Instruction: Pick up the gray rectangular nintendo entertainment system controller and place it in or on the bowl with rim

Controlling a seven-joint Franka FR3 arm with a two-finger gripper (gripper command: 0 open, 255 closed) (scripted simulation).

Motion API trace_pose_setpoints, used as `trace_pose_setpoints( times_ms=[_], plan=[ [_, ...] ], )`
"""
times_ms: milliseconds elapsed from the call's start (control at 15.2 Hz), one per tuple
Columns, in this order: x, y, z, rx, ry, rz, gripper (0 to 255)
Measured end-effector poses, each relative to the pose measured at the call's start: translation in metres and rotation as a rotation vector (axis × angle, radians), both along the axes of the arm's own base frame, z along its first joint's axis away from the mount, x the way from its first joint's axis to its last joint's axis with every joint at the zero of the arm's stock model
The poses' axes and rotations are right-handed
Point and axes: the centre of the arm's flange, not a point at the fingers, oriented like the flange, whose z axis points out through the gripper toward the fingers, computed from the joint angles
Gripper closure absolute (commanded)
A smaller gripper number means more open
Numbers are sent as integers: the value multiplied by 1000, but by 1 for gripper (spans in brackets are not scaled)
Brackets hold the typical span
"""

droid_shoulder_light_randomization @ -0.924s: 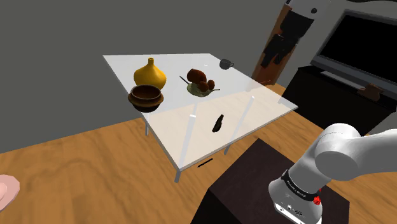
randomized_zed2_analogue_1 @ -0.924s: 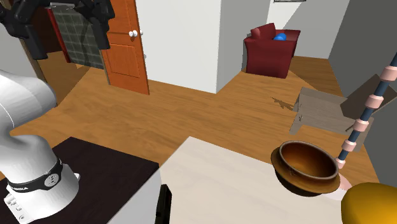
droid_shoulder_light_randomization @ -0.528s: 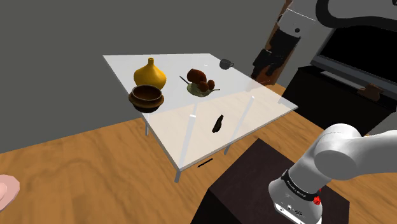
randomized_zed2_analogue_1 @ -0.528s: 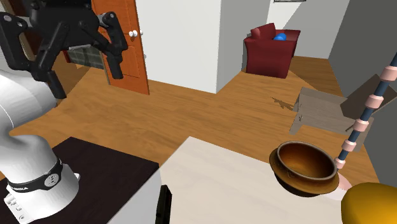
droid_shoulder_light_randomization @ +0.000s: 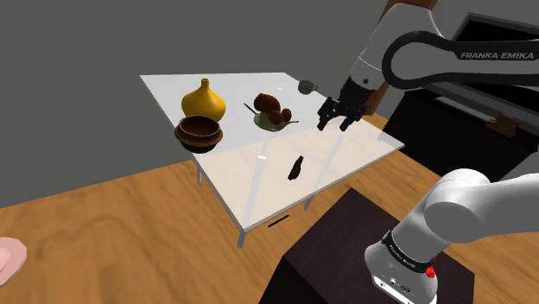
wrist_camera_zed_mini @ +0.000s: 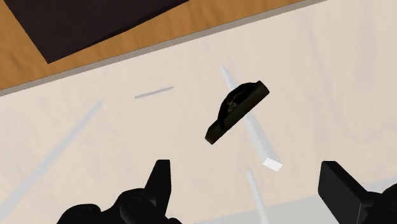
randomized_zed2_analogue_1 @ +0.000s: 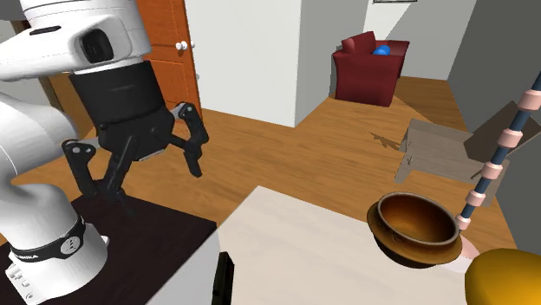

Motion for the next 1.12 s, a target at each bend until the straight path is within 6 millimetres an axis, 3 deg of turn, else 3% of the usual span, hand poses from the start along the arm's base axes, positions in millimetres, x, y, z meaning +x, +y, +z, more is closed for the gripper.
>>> trace_pose_setpoints(
  times_ms=[726,1122],
  plan=[
    [35,-9,-142,99,-29,-292,0],
    [48,-9,-184,116,-38,-343,0]
  ],
)
